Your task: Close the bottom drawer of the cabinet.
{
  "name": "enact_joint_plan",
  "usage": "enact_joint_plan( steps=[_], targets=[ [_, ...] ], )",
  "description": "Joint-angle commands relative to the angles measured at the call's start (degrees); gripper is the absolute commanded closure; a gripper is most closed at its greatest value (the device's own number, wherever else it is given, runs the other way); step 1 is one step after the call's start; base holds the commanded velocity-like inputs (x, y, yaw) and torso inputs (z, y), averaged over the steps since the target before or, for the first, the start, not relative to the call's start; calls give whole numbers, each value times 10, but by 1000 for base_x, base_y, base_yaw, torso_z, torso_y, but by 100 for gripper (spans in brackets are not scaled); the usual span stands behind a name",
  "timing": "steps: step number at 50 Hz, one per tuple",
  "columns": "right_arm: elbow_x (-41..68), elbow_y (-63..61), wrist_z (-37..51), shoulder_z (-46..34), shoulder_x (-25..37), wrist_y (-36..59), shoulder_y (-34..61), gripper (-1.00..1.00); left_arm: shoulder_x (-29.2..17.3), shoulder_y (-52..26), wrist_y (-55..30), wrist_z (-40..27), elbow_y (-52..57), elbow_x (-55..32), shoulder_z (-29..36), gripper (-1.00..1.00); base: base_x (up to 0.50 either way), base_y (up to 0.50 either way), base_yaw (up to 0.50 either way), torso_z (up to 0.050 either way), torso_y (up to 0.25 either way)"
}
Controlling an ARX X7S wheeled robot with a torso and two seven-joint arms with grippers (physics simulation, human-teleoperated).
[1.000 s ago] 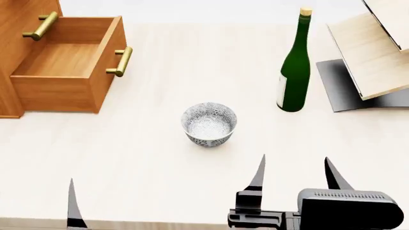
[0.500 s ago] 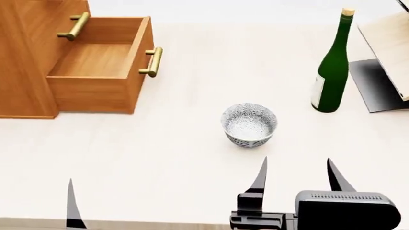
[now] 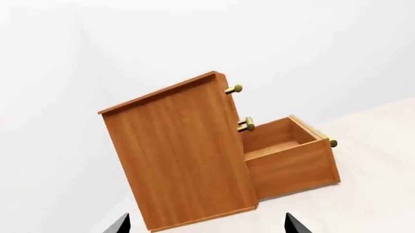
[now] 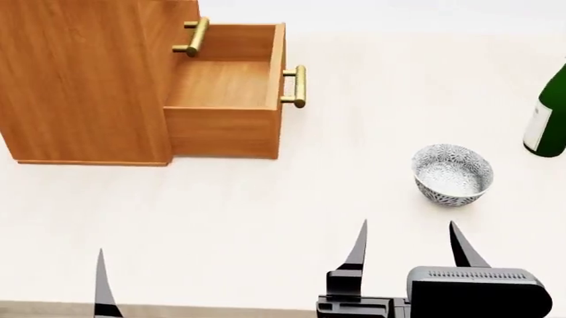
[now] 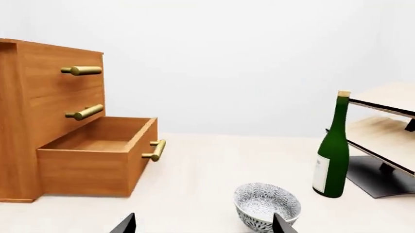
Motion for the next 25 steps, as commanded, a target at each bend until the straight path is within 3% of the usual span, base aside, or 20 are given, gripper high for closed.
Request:
enact_joint_plan(
  steps=[1, 25],
  targets=[
    [-7, 7, -4, 6, -4, -9, -1, -100, 2, 5, 18, 10, -8, -23, -7, -100, 0, 500, 0, 0, 0],
    [4, 11, 1, 5, 0, -16, -4, -100, -10, 2, 18, -2, -10, -29, 6, -100, 0, 500, 0, 0, 0]
  ],
)
